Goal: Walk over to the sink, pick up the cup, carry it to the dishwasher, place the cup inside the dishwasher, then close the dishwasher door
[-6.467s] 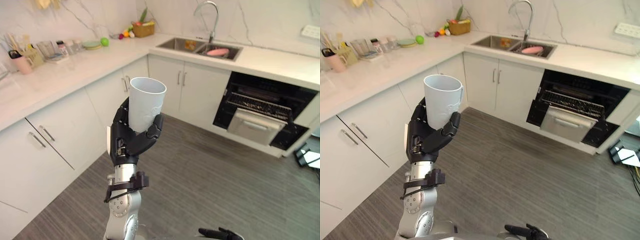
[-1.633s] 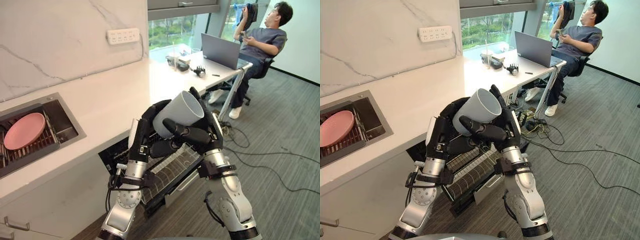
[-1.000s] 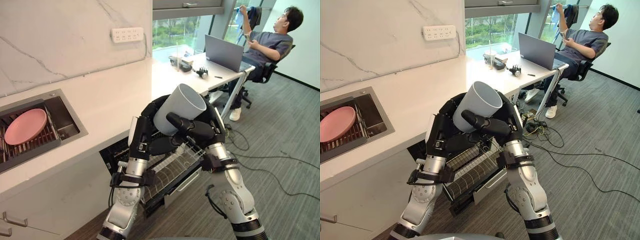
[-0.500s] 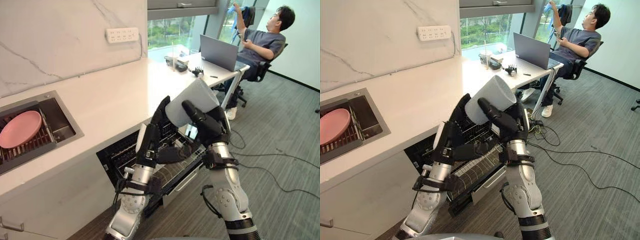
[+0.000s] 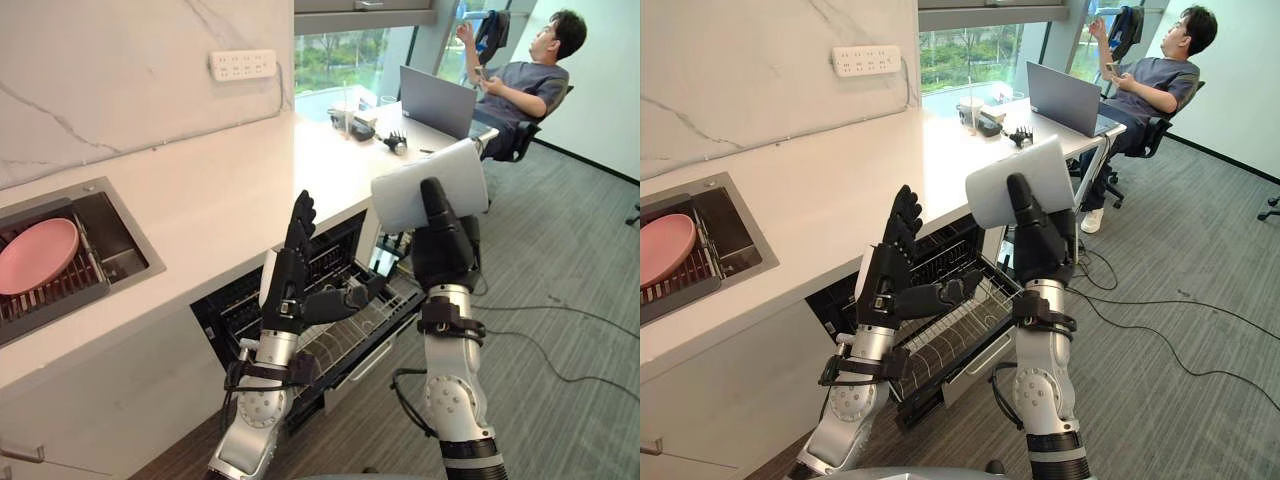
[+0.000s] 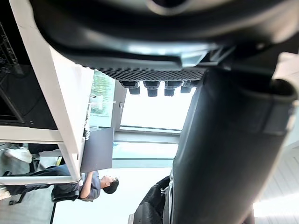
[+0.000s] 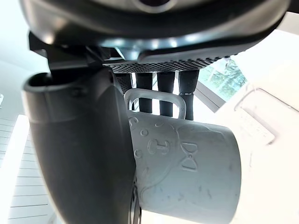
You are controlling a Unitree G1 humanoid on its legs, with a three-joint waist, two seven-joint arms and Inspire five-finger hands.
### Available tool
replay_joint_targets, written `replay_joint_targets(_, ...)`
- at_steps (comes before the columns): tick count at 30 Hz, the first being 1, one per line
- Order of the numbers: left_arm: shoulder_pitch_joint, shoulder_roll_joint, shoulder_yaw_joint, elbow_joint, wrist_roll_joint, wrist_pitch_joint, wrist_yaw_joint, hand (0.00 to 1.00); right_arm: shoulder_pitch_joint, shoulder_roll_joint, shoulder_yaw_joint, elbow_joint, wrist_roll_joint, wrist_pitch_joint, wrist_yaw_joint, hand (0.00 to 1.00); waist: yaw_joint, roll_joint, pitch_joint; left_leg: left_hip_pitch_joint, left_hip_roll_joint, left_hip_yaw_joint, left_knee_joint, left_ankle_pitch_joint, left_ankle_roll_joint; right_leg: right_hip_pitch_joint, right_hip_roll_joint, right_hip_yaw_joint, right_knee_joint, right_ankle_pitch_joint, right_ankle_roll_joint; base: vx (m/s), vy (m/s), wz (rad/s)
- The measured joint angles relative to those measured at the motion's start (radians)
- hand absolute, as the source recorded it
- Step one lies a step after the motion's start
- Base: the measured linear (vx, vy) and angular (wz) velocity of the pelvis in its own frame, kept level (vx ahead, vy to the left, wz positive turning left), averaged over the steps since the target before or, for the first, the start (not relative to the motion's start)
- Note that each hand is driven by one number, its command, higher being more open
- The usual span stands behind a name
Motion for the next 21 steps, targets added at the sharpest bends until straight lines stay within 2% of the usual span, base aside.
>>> replay_joint_targets(1,0.000,0.000,0.001,0.014,-0.054,0.044,-0.054,1.00,0.001,0.000,-0.017,0.000,0.000,0.000,0.000,0.00,0.000,0.000,0.002,0.003,-0.001,-0.004,-0.002,0.000,0.000,0.005,-0.001,-0.006,0.000,0.000,0.000,-0.01,-0.006,0.07)
replay_joint_targets(3,0.000,0.001,0.008,0.071,-0.112,0.096,-0.107,1.00,0.001,0.001,-0.045,-0.001,-0.001,0.000,0.000,0.00,0.000,0.000,0.003,0.006,-0.002,-0.005,-0.005,0.000,0.001,0.007,-0.002,-0.009,0.000,0.000,0.001,-0.01,-0.004,0.03)
replay_joint_targets(5,0.005,0.001,0.020,0.135,-0.130,0.143,-0.118,1.00,0.001,0.000,-0.070,-0.003,-0.004,0.001,0.000,0.00,-0.001,0.000,0.008,0.006,-0.003,-0.006,-0.006,0.001,0.001,0.007,-0.003,-0.013,0.000,0.000,0.001,-0.02,-0.009,0.01)
replay_joint_targets(8,0.034,0.000,0.082,0.209,-0.129,0.208,-0.127,1.00,0.002,-0.016,-0.143,-0.004,-0.020,0.042,0.000,0.00,-0.004,0.000,0.021,0.000,-0.003,-0.015,-0.008,0.002,0.001,0.007,-0.003,-0.024,0.000,-0.001,0.002,-0.03,-0.025,0.10)
replay_joint_targets(12,0.072,0.004,0.210,0.280,-0.086,0.272,-0.111,1.00,0.047,-0.076,-0.232,0.000,-0.085,0.158,0.008,0.00,-0.003,0.001,0.029,-0.018,-0.006,-0.054,-0.019,0.017,0.002,0.007,-0.007,-0.064,0.000,-0.003,0.004,-0.02,-0.025,0.29)
replay_joint_targets(13,0.086,0.005,0.268,0.300,-0.085,0.288,-0.094,1.00,0.059,-0.095,-0.251,0.009,-0.119,0.212,0.021,0.00,-0.003,0.000,0.030,-0.024,-0.007,-0.068,-0.022,0.022,0.003,0.008,-0.008,-0.080,0.000,-0.003,0.004,-0.01,-0.024,0.28)
replay_joint_targets(14,0.091,0.004,0.291,0.311,-0.085,0.290,-0.087,1.00,0.060,-0.103,-0.253,0.018,-0.133,0.229,0.027,0.00,-0.003,0.000,0.030,-0.025,-0.007,-0.072,-0.023,0.024,0.003,0.008,-0.009,-0.084,0.000,-0.003,0.004,-0.01,-0.016,0.29)
replay_joint_targets(16,0.118,0.004,0.367,0.321,-0.073,0.299,-0.069,1.00,0.061,-0.131,-0.264,0.061,-0.184,0.300,0.065,0.00,0.002,-0.001,0.030,-0.036,-0.012,-0.097,-0.026,0.031,0.006,0.011,-0.014,-0.111,0.000,-0.003,0.004,-0.03,-0.001,0.33)
replay_joint_targets(18,0.132,0.004,0.396,0.321,-0.054,0.301,-0.061,1.00,0.061,-0.148,-0.265,0.094,-0.218,0.334,0.092,0.00,0.005,-0.001,0.031,-0.045,-0.018,-0.122,-0.028,0.038,0.008,0.017,-0.020,-0.136,0.000,-0.005,0.008,-0.02,0.007,0.45)
replay_joint_targets(21,0.161,0.004,0.426,0.326,-0.023,0.312,-0.061,1.00,0.061,-0.174,-0.259,0.157,-0.292,0.389,0.141,0.00,0.034,-0.002,0.031,-0.047,-0.029,-0.159,-0.042,0.052,0.013,0.032,-0.029,-0.173,0.000,-0.010,0.013,-0.03,0.015,0.40)
